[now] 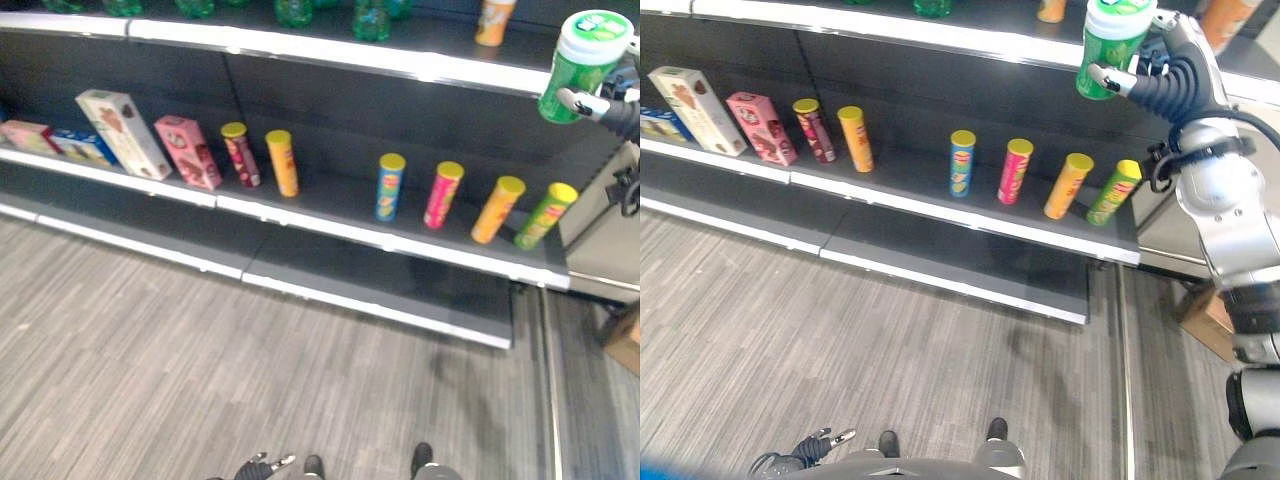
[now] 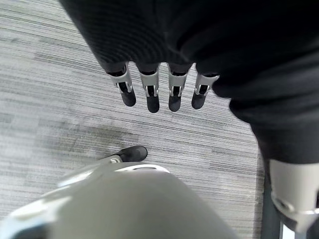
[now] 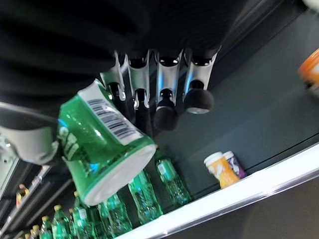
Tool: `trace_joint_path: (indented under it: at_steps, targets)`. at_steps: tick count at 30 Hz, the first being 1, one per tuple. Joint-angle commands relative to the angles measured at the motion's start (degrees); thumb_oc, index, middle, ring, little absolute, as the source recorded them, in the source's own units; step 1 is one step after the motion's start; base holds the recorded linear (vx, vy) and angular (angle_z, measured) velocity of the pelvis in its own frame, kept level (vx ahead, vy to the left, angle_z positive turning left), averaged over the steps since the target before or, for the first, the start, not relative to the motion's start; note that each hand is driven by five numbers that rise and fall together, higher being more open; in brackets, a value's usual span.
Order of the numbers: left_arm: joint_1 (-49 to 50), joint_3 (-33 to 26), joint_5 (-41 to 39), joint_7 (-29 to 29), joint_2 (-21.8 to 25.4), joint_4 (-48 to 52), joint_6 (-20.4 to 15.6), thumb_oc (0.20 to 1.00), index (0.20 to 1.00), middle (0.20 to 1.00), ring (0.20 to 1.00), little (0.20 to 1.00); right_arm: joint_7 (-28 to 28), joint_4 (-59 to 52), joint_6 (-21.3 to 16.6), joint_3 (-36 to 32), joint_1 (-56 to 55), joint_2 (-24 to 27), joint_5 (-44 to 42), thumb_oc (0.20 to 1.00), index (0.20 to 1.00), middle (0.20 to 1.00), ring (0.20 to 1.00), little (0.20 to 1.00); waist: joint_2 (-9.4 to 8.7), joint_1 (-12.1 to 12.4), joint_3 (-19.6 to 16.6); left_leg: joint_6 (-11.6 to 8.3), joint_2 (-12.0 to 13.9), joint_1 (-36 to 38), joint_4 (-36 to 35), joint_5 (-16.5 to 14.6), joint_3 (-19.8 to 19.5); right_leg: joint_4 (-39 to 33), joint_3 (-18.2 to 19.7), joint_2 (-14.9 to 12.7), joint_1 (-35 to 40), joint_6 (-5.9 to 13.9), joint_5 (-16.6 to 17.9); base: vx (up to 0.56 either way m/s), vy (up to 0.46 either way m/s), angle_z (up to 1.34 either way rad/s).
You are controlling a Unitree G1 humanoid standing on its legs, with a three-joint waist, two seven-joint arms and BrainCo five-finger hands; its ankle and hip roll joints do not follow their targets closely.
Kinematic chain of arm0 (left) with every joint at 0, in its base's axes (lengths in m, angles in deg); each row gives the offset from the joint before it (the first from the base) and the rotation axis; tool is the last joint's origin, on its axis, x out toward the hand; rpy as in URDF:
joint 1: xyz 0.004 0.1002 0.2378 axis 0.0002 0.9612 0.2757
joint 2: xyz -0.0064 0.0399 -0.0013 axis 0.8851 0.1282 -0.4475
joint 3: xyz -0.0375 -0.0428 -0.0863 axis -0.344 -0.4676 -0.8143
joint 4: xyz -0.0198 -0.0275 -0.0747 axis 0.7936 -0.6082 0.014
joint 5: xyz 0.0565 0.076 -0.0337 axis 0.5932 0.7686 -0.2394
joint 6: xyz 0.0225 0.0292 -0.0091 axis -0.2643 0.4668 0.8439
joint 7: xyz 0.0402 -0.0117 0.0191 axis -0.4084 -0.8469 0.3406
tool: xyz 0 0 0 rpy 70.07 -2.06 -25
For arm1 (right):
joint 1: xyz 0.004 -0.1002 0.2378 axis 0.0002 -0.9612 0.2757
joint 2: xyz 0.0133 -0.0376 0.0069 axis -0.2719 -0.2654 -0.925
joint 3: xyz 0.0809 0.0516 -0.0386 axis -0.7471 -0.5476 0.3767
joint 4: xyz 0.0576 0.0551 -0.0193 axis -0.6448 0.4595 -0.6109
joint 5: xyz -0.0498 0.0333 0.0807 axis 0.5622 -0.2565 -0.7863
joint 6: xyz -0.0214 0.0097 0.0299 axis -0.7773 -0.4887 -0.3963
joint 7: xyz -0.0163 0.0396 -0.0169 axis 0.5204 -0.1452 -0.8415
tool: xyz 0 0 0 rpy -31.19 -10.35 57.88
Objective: Put the goods on the table back onto the shelves and tidy them up.
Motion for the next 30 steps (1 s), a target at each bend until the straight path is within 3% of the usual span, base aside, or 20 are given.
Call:
trace_joint_path:
  at_steps: [1, 3, 5, 6, 9, 10, 11, 14, 16, 17, 23, 30]
  targets:
    - [-1.77, 1.98, -1.32, 0.28, 1.98, -0.77, -0.33, 1.0, 1.0, 1.0, 1.0, 1.0, 2.39, 2.85, -0.18, 4.07, 6.95, 0.87, 0.14, 0.2, 0.2, 0.2, 0.2, 0.2, -1.12, 1.57, -2.7, -3.07, 2.18, 3.81, 7.72, -9.37, 3.98, 1.25, -1.04, 2.62, -5.8, -0.67, -3.23, 0.12, -0.185, 0.22]
    - [-1.66, 2.08, -2.38, 0.4, 2.01, -0.85, -0.26, 1.0, 1.0, 1.0, 1.0, 1.0, 2.06, 5.69, 0.13, 6.78, 10.29, 0.63, -0.44, 0.2, 0.2, 0.2, 0.2, 0.2, -1.22, 2.18, -2.41, -4.31, 3.15, 1.75, 12.8, -8.6, 2.99, 1.04, -1.37, 3.19, -4.15, -1.78, -4.58, 0.09, -0.181, 0.13]
    - [-1.06, 1.71, -4.25, 0.54, 2.28, -0.43, -0.29, 1.0, 1.0, 1.0, 1.0, 1.0, 1.98, 8.43, 0.37, 10.6, 15.19, -0.08, -0.73, 0.2, 0.2, 0.2, 0.2, 0.2, -1.18, 3.61, -1.14, -5.67, 2.94, -2.9, 24.5, -4.65, -1.11, 0.98, -0.89, 4.69, -1.71, -3.78, -6.46, 0.11, -0.19, 0.09]
    - [-1.1, 1.69, -4.26, 0.54, 2.28, -0.43, -0.28, 1.0, 1.0, 1.0, 1.0, 1.0, 1.98, 8.49, 0.35, 10.66, 15.3, -0.08, -0.75, 0.2, 0.2, 0.2, 0.2, 0.2, -1.34, 3.4, -1.26, -5.58, 2.71, -3.24, 24.52, -4.43, -1.28, 0.96, -1.06, 4.46, -1.92, -3.75, -6.35, 0.05, -0.096, 0.0]
    - [-0.58, 1.17, -5.85, 1.24, 2.16, -0.19, -0.4, 1.0, 1.0, 1.0, 1.0, 1.0, 2.14, 11.18, 0.53, 11.77, 16.39, -0.56, -1.67, 0.2, 0.2, 0.2, 0.2, 0.2, -2.22, 4.62, 0.34, -7.02, 2.28, -7.96, 34.84, 0.45, -4.48, 0.74, -0.94, 4.76, 0.49, -5.11, -7.9, 0.09, -0.101, 0.09]
    - [-0.12, 1.04, -7.4, 1.18, 1.96, -0.28, -0.37, 1.0, 1.0, 1.0, 1.0, 1.0, 1.94, 13.03, 0.85, 13.27, 18.0, -0.02, -1.99, 0.2, 0.2, 0.2, 0.2, 0.2, -2.24, 5.0, 0.72, -5.86, 4.49, -10.22, 33.85, 0.45, -2.98, 0.6, -1.26, 5.24, 1.69, -5.23, -8.81, 0.1, -0.064, 0.01]
    - [-0.11, 1.02, -7.42, 1.18, 1.91, -0.27, -0.37, 1.0, 1.0, 1.0, 1.0, 1.0, 1.95, 13.12, 0.83, 13.44, 18.16, -0.03, -2.02, 0.2, 0.2, 0.2, 0.2, 0.2, -2.15, 5.11, 0.79, -5.87, 4.57, -10.08, 33.85, 0.37, -2.85, 0.61, -1.12, 5.29, 1.74, -5.24, -8.83, 0.14, -0.027, -0.27]
    - [0.32, 0.79, -7.41, 1.07, 2.16, -0.74, -0.26, 1.0, 1.0, 1.0, 1.0, 1.0, 1.77, 13.84, 0.87, 14.12, 18.84, -0.74, -2.33, 0.2, 0.2, 0.2, 0.2, 0.2, -2.15, 6.16, 0.58, -4.2, 6.29, -10.62, 22.3, -1.79, -2.06, 0.58, -0.16, 5.39, 2.5, -4.47, -9.95, 0.18, 0.027, -0.22]
    - [0.44, 1.02, -7.6, 1.16, 2.26, -0.72, -0.29, 1.0, 1.0, 1.0, 1.0, 1.0, 1.91, 14.11, 0.8, 14.0, 18.4, -0.95, -2.44, 0.2, 0.2, 0.2, 0.2, 0.2, -1.16, 6.65, 0.23, -4.63, 7.42, -12.08, 13.29, 1.97, -3.31, 0.58, 0.56, 6.09, 3.2, -4.25, -10.93, 0.27, 0.095, -0.1]
    - [0.21, 1.8, -7.46, 1.26, 2.3, -0.8, -0.38, 1.0, 1.0, 1.0, 1.0, 1.0, 2.15, 15.24, 0.62, 13.77, 18.51, -0.82, -3.14, 0.2, 0.2, 0.2, 0.2, 0.2, -0.21, 7.37, 0.24, -6.48, 8.43, -14.58, 6.36, 7.59, -4.29, 0.58, 1.23, 6.77, 4.87, -4.2, -12.14, 0.25, 0.082, -0.06]
    - [1.18, 2.27, -6.77, 1.28, 1.96, -1.62, -0.55, 1.0, 1.0, 1.0, 1.0, 1.0, 1.5, 16.23, 1.3, 14.28, 18.57, -2.57, -3.81, 0.2, 0.2, 0.2, 0.2, 0.2, 1.53, 7.97, -1.29, -7.71, 8.73, -13.18, 1.28, 9.05, -3.92, 0.58, 4.29, 7.14, 8.3, -3.06, -14.37, 0.29, 0.118, -0.32]
    - [0.75, 1.65, -6.02, 1.75, 2.79, -1.9, -0.94, 1.0, 1.0, 1.0, 1.0, 1.0, 1.03, 15.4, 1.96, 14.52, 18.83, -5.66, -2.45, 0.2, 0.2, 0.2, 0.2, 0.2, 0.04, 8.26, -3.26, -4.54, 5.41, -10.29, 3.26, 4.84, 0.27, 1.34, 6.89, 2.2, 8.6, -0.52, -12.99, 0.25, 0.198, -0.61]
